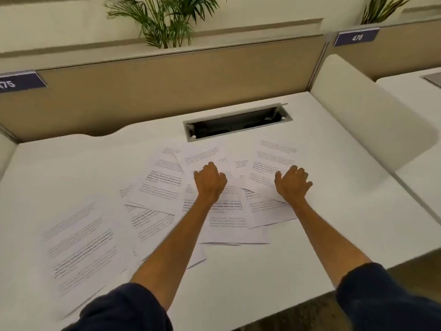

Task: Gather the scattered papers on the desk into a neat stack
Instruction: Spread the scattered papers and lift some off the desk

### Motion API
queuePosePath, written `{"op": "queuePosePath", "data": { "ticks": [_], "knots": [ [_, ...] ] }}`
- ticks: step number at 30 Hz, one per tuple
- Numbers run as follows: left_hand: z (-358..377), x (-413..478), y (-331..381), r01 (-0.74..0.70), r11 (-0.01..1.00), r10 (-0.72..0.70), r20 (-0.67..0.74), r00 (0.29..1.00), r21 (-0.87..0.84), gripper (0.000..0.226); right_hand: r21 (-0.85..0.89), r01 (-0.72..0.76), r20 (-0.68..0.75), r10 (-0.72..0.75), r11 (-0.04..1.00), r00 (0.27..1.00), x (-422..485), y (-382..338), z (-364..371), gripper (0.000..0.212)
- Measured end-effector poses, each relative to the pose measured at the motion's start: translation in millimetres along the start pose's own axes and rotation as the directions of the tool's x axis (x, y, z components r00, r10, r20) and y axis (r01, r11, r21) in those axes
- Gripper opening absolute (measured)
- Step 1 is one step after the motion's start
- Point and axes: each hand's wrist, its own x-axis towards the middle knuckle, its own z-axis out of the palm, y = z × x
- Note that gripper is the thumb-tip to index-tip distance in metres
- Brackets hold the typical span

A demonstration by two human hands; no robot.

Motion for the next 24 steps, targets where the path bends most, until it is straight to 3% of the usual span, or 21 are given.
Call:
{"op": "queuePosePath", "data": {
  "ticks": [4, 7, 17, 24],
  "knots": [
    [25.1, -11.7, -2.8, 0.081, 0.993, -0.101, 0.262, 0.96, 0.085, 0.078, 0.002, -0.144, 0.182, 0.141, 0.99, 0.973, -3.2, 15.3, 14.1, 0.073],
    [38.4, -17.9, -10.5, 0.113, 0.993, -0.113, 0.383, 0.917, 0.023, 0.087, -0.025, -0.131, 0.235, 0.133, 0.991, 0.963, -7.0, 21.5, 23.2, 0.074],
    [47.5, -14.4, -4.7, 0.08, 0.997, -0.066, 0.373, 0.925, -0.021, 0.087, 0.026, -0.03, 0.292, 0.021, 0.999, 0.956, -14.0, 23.3, 32.9, 0.084],
    [46.0, -2.2, 15.8, 0.211, 0.972, -0.165, 0.338, 0.927, -0.104, 0.087, 0.13, -0.029, 0.276, -0.008, 0.991, 0.961, -19.4, 5.8, 35.1, 0.081]
  ]
}}
